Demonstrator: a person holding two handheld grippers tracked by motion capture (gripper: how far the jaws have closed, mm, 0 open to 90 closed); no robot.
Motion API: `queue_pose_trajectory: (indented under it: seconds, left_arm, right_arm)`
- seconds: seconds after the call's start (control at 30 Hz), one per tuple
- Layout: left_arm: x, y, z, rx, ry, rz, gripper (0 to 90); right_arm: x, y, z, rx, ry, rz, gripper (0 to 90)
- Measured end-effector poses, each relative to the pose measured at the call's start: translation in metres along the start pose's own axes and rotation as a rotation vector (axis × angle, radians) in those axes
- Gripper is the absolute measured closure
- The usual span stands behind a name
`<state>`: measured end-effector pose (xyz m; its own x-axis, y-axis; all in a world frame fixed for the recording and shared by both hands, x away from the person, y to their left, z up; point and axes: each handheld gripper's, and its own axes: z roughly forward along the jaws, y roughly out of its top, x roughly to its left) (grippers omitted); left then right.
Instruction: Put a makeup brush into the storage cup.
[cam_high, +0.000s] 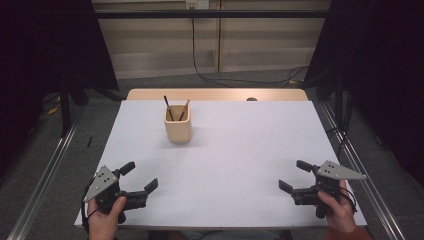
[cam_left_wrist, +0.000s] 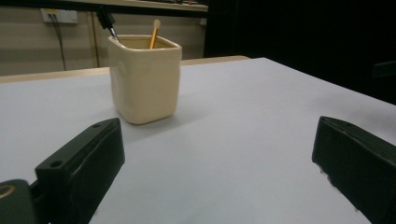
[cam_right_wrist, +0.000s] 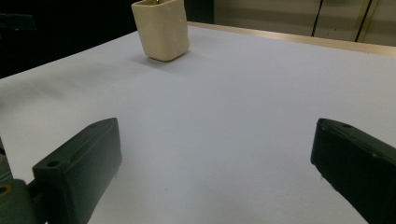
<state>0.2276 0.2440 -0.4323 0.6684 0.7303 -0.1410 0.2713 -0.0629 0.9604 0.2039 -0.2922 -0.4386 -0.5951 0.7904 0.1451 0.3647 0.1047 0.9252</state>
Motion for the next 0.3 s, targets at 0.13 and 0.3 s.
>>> queue_pose_trajectory:
  seconds: [0.13, 0.3]
  left_arm:
    - [0.0007, 0.0003, -0.0003, 0.006, 0.009, 0.003, 3.2]
    - [0.0014, -0.0006, 0.0034, 0.022, 0.011, 0.001, 3.2]
  right_arm:
    - [0.0015, 0.0002, 0.0010, 0.008, -0.002, -0.014, 1.0]
    - [0.0018, -0.0004, -0.0004, 0.009, 0.000, -0.022, 1.0]
